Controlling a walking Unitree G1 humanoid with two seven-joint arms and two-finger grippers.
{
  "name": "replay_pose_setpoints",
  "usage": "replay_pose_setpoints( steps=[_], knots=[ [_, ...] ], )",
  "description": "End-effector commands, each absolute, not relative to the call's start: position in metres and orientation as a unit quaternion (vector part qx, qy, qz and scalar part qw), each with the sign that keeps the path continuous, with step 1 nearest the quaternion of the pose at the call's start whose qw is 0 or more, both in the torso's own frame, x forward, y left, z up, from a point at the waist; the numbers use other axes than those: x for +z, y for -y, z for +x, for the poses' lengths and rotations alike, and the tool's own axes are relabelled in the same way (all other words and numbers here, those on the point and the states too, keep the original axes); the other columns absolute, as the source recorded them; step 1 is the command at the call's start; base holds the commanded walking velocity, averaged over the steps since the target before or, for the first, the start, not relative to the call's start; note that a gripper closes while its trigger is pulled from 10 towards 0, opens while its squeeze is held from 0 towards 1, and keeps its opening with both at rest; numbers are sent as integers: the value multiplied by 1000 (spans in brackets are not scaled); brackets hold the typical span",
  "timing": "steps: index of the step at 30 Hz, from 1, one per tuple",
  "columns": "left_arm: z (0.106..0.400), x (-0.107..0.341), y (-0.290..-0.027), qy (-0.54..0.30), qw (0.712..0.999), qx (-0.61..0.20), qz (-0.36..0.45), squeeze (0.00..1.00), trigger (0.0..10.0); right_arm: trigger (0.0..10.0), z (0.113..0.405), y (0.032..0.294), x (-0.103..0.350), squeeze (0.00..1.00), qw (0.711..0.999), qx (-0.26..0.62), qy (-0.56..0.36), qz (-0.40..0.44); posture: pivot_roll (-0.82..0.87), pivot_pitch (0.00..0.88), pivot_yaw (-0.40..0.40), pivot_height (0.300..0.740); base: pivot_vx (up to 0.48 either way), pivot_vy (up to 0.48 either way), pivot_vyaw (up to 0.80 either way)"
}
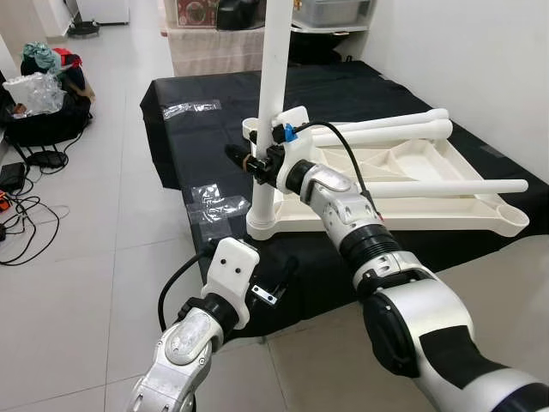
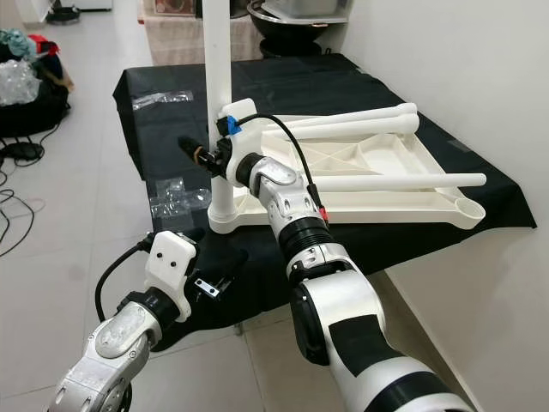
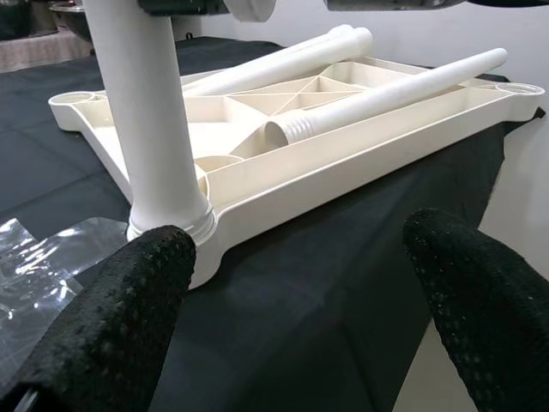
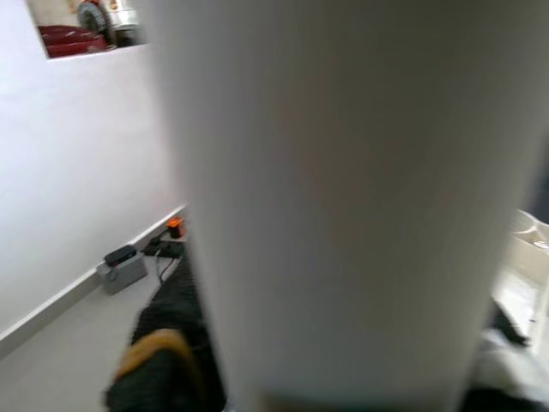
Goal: Building children table
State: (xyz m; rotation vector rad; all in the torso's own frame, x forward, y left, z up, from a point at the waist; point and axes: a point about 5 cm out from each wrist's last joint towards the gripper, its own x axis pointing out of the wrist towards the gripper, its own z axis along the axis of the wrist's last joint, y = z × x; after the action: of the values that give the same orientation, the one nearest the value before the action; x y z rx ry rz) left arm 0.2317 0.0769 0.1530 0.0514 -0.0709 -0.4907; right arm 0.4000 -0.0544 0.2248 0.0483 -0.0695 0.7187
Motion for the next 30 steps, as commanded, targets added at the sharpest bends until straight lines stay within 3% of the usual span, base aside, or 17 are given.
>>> replay_pose_setpoints(
  steps=[1,6,10,11,12,14,17,22,23,30],
  knots=[
    [231,151,-76,31,970,-240,28,0,10000,0,401,57,225,0,941,335,40,29,29,32,-103,740,0,0,0],
    [230,150,-77,30,970,-239,28,0,10000,0,401,64,217,0,950,308,42,17,31,32,-102,740,0,0,0],
    [230,150,-78,30,971,-236,28,0,10000,0,405,82,208,0,978,206,36,20,31,32,-102,740,0,0,0],
    [231,150,-80,30,972,-231,29,0,10000,0,408,113,199,0,999,23,23,7,28,32,-99,740,0,0,0],
    [231,150,-80,30,972,-231,29,0,10000,0,408,113,199,0,999,23,23,7,28,32,-99,740,0,0,0],
    [231,150,-80,30,972,-232,31,0,10000,0,401,144,196,0,989,-147,30,7,31,30,-95,740,0,0,0],
    [231,150,-78,30,971,-235,30,0,10000,0,395,151,193,0,978,-204,26,26,31,27,-92,740,0,0,0],
    [231,150,-78,30,970,-238,31,0,10000,0,394,145,191,0,979,-198,16,37,31,22,-90,740,0,0,0],
    [231,149,-78,29,970,-239,31,0,10000,10000,396,137,191,0,985,-166,17,41,31,17,-89,740,0,0,0],
    [231,149,-78,28,970,-240,33,0,10000,10000,397,128,193,0,990,-131,29,34,31,11,-86,740,0,0,0]
  ],
)
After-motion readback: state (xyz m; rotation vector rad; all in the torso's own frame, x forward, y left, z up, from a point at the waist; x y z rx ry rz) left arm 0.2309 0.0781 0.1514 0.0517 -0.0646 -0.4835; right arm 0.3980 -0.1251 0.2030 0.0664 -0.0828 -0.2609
